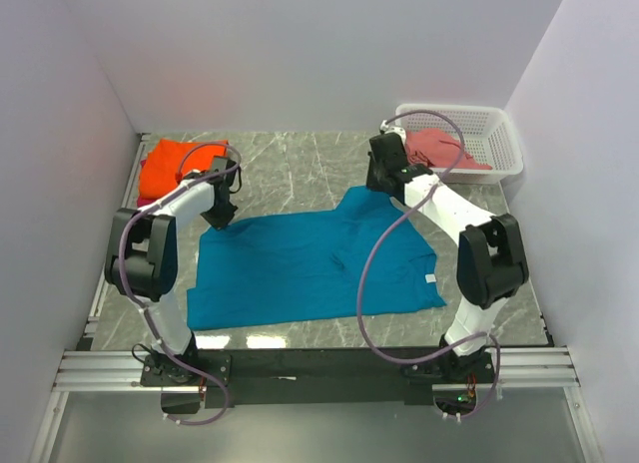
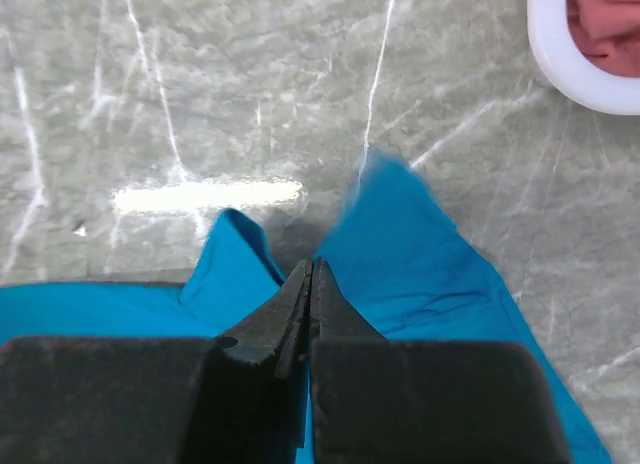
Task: Fold and stack the t-shirts
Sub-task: Fold the tshirt
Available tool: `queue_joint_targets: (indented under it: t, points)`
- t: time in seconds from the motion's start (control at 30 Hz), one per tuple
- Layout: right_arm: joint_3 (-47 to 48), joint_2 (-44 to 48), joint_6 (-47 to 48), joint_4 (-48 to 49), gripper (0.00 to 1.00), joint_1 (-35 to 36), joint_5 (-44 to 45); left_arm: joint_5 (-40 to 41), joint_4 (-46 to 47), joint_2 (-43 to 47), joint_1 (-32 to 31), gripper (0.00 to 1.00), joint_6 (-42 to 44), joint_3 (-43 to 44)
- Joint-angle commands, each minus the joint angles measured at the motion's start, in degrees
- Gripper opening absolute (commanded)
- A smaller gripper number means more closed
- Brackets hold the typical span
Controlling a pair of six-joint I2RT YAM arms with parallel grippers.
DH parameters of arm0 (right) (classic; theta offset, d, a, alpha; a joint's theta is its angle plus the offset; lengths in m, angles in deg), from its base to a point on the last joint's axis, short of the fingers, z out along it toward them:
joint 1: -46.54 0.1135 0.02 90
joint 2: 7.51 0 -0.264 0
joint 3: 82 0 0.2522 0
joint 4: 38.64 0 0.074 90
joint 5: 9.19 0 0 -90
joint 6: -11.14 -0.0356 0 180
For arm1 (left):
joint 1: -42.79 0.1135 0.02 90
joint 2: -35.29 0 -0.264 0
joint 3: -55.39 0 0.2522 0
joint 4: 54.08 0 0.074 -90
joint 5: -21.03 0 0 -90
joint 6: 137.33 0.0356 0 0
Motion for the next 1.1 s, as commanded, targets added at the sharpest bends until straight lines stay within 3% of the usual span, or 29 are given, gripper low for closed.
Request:
queue_joint_targets:
  t: [0.0,0.73,1.07]
  points:
    - [-4.80,4.20,-0.22,4.17,0.00,-0.05,-0.93,-0.64,0.05,3.02,-0.80,0.01,0.66,-0.86]
    - [-28.19,30.84,-2.77,0.75,0.00,3.12,3.55,5.15,-0.65,19.36,-4.66,0.01,-11.82,-15.54]
    - [-28.12,33.75,-1.89,0.04,0.00,3.47,4.17,16.84,-8.47,14.63,-4.75,0.01,-11.91,-3.51]
